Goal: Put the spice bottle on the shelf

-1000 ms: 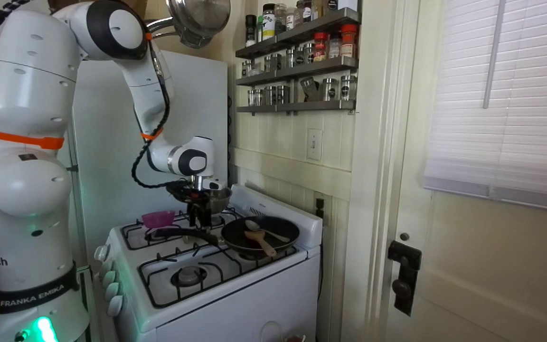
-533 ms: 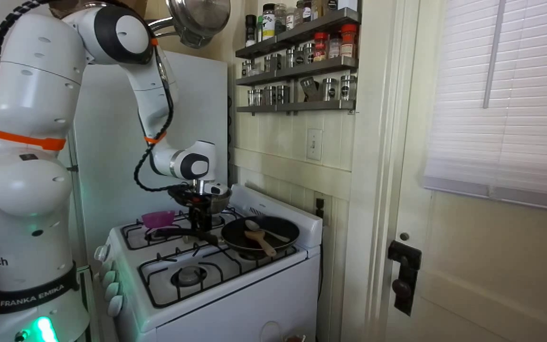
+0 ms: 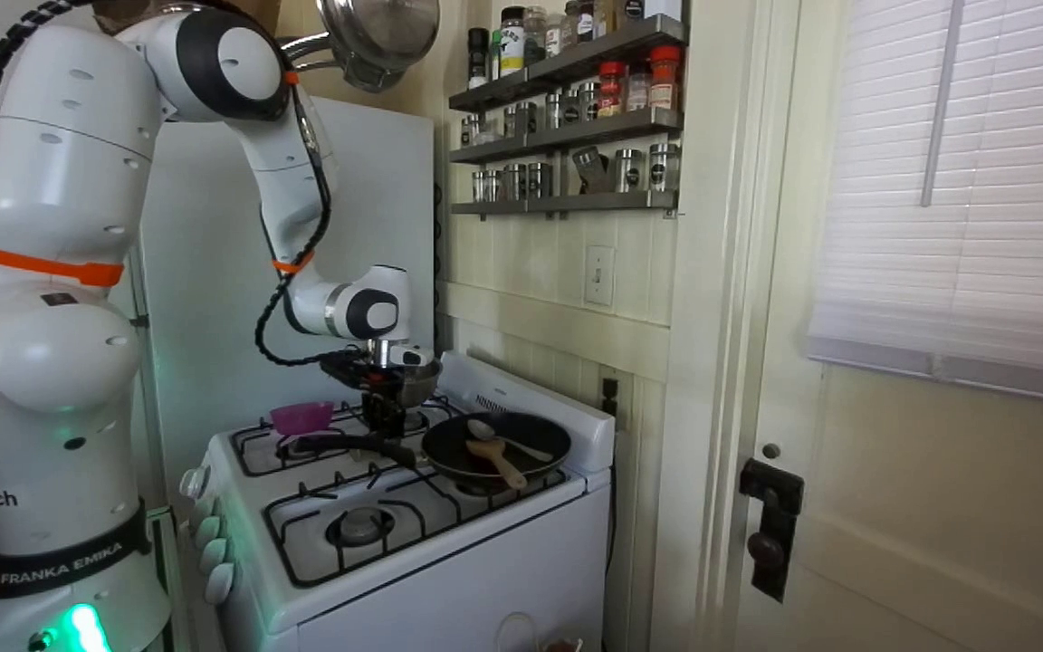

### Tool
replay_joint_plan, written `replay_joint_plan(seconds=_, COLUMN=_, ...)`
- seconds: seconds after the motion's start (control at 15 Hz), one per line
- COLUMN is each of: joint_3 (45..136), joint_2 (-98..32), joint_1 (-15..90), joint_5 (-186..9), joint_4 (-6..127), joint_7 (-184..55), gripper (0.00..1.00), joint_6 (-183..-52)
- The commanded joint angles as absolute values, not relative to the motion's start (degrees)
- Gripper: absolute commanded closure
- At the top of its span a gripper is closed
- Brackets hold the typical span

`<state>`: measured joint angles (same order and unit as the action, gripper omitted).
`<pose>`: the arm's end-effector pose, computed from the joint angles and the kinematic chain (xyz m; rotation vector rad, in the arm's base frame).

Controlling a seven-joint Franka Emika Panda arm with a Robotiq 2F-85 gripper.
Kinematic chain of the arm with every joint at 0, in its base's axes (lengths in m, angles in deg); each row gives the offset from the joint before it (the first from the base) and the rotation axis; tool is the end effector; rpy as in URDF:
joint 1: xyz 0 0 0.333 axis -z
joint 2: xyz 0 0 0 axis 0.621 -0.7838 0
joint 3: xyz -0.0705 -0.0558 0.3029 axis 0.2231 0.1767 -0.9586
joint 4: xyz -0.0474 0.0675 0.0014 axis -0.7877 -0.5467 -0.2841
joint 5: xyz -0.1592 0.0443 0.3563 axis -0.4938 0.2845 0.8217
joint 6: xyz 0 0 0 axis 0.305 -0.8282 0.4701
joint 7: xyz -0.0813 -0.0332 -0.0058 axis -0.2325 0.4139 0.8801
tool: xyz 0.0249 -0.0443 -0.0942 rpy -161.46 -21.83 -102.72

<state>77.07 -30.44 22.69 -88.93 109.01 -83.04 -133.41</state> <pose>0.4263 0.2053 0.1950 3.1176 0.1249 -0.1118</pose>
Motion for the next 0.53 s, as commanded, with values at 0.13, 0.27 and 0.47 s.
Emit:
replay_joint_plan(seconds=0.13, joint_3=80.3, joint_2=-18.5, joint_1=17.7, joint_5=-105.5, joint_4=113.9, joint_7=-96.5, gripper=0.77, joint_6=-134.6)
replay_joint_plan(seconds=0.27, joint_3=79.1, joint_2=-13.7, joint_1=18.5, joint_5=-113.2, joint_4=115.0, joint_7=-103.0, gripper=0.77, joint_6=-134.0)
replay_joint_plan(seconds=0.47, joint_3=78.0, joint_2=-5.5, joint_1=19.3, joint_5=-124.1, joint_4=117.0, joint_7=-111.9, gripper=0.77, joint_6=-133.4)
